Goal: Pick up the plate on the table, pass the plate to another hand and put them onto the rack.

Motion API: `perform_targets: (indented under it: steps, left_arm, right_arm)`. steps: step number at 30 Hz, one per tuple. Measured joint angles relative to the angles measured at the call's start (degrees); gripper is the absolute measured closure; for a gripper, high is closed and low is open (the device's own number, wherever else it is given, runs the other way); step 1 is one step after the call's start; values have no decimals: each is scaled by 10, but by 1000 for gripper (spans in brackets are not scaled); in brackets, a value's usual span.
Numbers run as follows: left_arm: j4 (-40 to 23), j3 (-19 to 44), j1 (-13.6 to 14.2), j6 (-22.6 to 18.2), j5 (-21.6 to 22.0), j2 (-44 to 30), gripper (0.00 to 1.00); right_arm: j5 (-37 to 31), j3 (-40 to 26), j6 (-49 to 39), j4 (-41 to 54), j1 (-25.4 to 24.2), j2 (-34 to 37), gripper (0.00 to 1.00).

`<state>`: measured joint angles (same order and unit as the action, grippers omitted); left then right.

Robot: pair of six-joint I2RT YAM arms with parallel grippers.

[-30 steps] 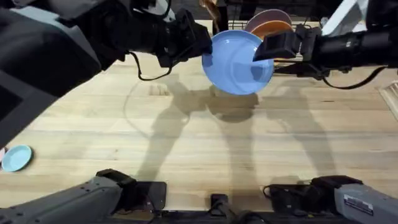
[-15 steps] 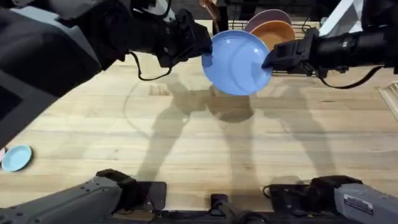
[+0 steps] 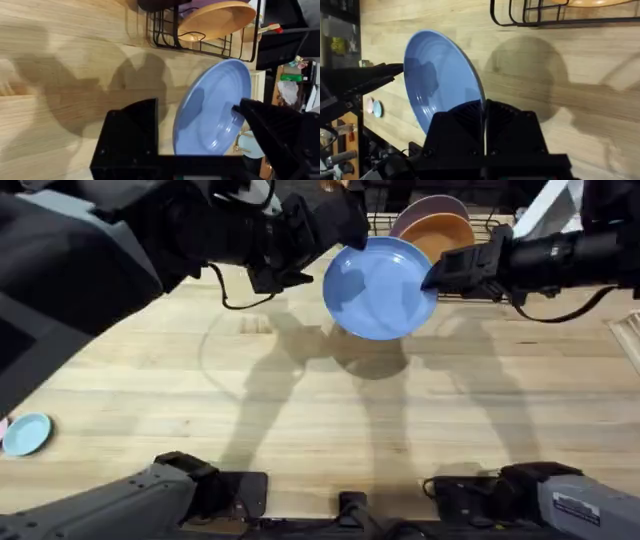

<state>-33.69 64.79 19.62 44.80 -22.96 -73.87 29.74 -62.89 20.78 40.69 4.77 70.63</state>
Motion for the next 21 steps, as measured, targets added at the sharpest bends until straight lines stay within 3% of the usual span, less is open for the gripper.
perform_targets:
  steps: [11, 21]
  left_arm:
    - [0, 0, 0, 0, 0, 0, 6]
    - [16, 0, -48, 0, 0, 36, 6]
  right_arm:
    - [0, 0, 0, -3, 0, 0, 971]
    - [-1, 0, 0, -62, -23, 0, 971]
